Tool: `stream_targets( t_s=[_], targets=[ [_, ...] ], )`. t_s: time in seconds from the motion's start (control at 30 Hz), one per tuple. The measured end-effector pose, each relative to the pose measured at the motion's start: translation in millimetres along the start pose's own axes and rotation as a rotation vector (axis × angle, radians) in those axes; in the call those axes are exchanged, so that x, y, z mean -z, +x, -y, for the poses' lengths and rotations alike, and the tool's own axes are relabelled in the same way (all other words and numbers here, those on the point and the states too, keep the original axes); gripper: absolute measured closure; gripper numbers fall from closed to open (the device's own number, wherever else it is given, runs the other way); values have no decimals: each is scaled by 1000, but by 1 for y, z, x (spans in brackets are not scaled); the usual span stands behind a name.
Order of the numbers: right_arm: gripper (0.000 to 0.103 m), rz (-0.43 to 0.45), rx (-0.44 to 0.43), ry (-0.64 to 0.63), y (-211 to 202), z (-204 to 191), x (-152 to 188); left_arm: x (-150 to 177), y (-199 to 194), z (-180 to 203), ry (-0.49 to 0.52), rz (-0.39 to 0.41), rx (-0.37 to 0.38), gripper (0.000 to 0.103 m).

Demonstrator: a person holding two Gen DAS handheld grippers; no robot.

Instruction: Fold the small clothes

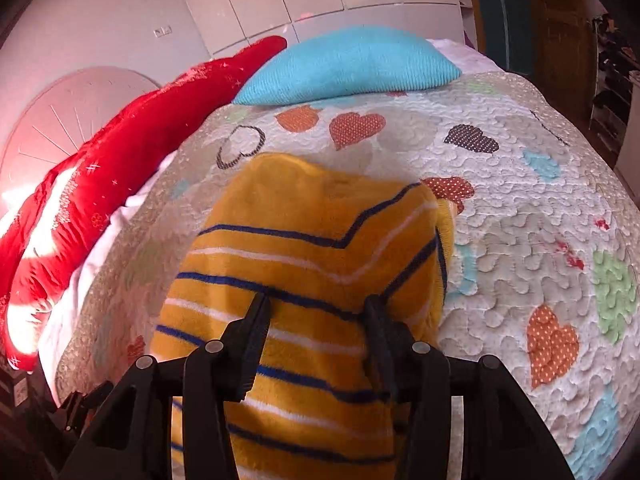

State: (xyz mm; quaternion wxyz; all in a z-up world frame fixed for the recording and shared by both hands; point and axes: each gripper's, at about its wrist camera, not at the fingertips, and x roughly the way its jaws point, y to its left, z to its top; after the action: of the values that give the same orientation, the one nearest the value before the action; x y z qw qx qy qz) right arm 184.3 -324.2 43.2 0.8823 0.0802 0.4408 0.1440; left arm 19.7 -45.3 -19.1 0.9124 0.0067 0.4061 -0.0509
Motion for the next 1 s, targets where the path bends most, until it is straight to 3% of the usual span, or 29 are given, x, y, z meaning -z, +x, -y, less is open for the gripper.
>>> stream_targets(
  t_s=[0.23, 0.47, 0.5, 0.53, 0.7, 0.8, 0.9, 1.0],
  targets=[
    [50, 2, -11, 78, 20, 20, -17, 1, 0, 0, -3, 2, 5, 19],
    [49, 43, 4, 196, 7, 55, -6, 1, 0, -1, -4, 5, 12, 19],
    [32, 34, 45, 213, 5, 61, -1, 2, -1, -1, -4, 7, 13, 19],
    [22, 28, 77, 229, 4, 68, 4, 2, -1, -1, -4, 8, 14, 19],
    [22, 79, -21, 306, -16, 105, 30, 0, -8, -3, -17, -1, 26, 19],
    [22, 115, -7, 295, -27, 111, 35, -11, -35, 0, -49, 42, 64, 19],
    [22, 172, -17, 295, -37, 109, 36, -38, -61, 21, 12, 133, 78, 19],
    [22, 214, -69, 275, -45, 101, 40, -70, -57, 49, 69, 131, 100, 19]
  ],
)
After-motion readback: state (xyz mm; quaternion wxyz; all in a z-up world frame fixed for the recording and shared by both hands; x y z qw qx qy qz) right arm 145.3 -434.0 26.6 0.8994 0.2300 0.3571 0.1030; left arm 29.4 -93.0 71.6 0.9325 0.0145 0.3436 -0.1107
